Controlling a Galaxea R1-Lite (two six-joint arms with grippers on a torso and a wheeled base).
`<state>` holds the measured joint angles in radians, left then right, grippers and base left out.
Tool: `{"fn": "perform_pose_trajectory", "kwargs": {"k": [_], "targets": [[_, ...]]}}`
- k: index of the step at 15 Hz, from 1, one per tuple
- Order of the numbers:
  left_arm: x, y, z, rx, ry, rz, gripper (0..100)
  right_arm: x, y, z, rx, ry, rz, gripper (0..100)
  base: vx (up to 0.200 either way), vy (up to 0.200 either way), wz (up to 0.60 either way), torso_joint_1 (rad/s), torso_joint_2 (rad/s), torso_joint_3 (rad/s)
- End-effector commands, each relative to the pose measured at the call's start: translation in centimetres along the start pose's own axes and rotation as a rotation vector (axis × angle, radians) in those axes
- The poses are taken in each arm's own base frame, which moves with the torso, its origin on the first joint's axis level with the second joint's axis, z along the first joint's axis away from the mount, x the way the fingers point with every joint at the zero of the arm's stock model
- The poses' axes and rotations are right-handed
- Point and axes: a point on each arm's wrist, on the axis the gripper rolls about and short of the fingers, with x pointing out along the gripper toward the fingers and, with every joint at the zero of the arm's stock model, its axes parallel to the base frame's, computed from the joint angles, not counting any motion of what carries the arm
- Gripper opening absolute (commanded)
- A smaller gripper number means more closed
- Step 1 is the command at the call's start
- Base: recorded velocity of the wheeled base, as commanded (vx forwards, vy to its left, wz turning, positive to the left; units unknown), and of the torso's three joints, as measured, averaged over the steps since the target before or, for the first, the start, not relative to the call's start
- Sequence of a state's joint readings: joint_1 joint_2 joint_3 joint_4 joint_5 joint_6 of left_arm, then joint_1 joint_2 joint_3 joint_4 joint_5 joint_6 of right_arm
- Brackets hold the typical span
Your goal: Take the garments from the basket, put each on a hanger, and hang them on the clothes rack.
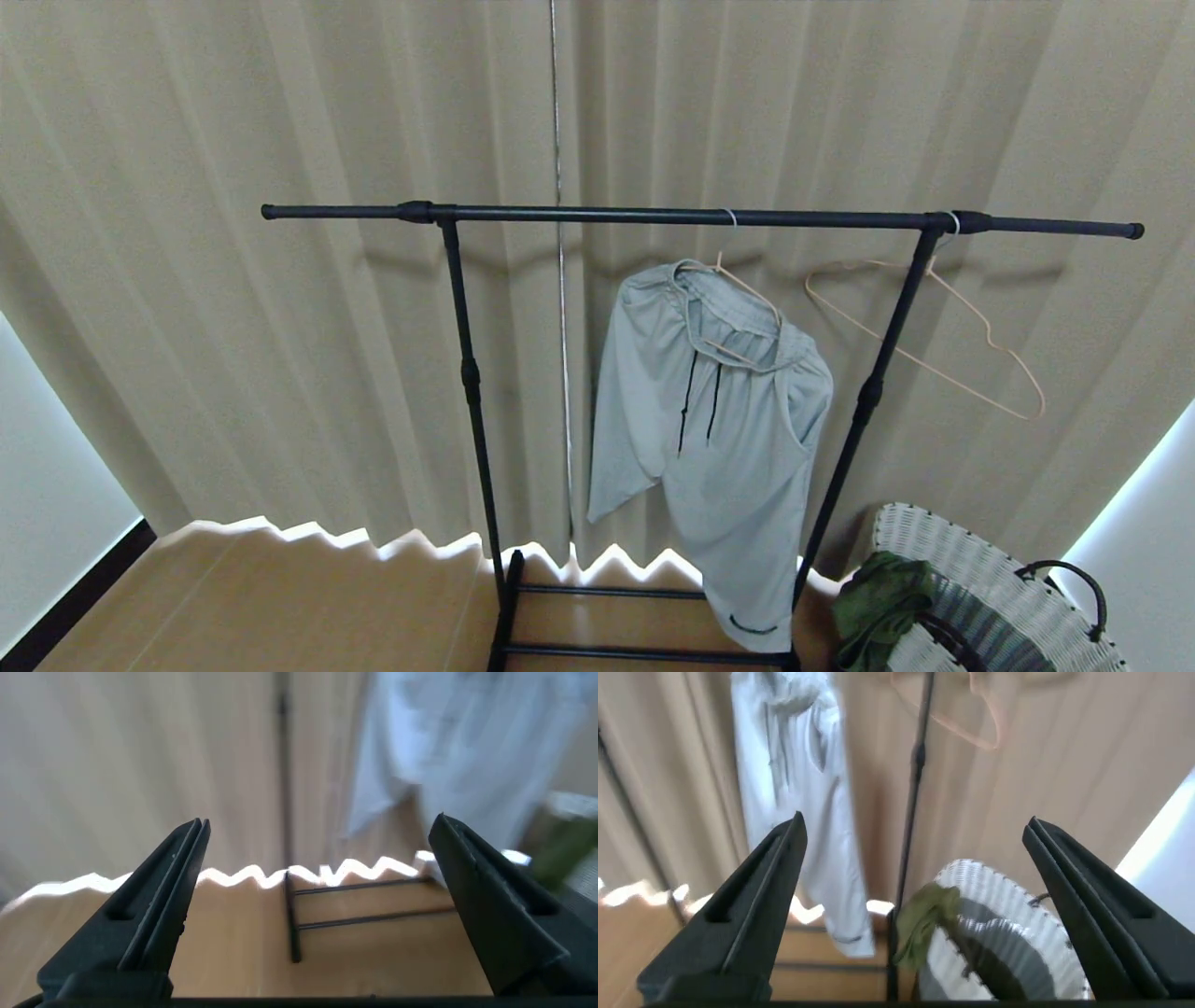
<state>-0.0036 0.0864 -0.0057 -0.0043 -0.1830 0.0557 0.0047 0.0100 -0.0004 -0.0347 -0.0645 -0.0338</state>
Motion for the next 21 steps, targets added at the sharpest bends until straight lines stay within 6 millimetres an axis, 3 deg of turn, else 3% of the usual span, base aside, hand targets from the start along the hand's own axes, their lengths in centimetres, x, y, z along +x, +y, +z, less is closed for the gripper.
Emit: {"fn": "perform_pose_trajectory", "kwargs": {"k": [1,4,21], "targets": [[-0.17,0.03,-0.02,-0.009,-0.023,-0.013,100,-0.08,0.02,-0.03,0.001,-0.011,0.015,100,0.0,0.0,0.0,0.0,0.0,0.0],[-0.65,0.03,-0.18,-0.048,-0.09,0.081,100,-0.08,0.08,-0.02,0.034,-0.011,0.038,100,0.0,0.0,0.0,0.0,0.0,0.0],[-0.65,0.09,-0.13,-0.133,-0.102,0.1,100,-0.08,0.09,-0.01,0.033,-0.012,0.043,100,0.0,0.0,0.0,-0.014,0.03,0.017]]}}
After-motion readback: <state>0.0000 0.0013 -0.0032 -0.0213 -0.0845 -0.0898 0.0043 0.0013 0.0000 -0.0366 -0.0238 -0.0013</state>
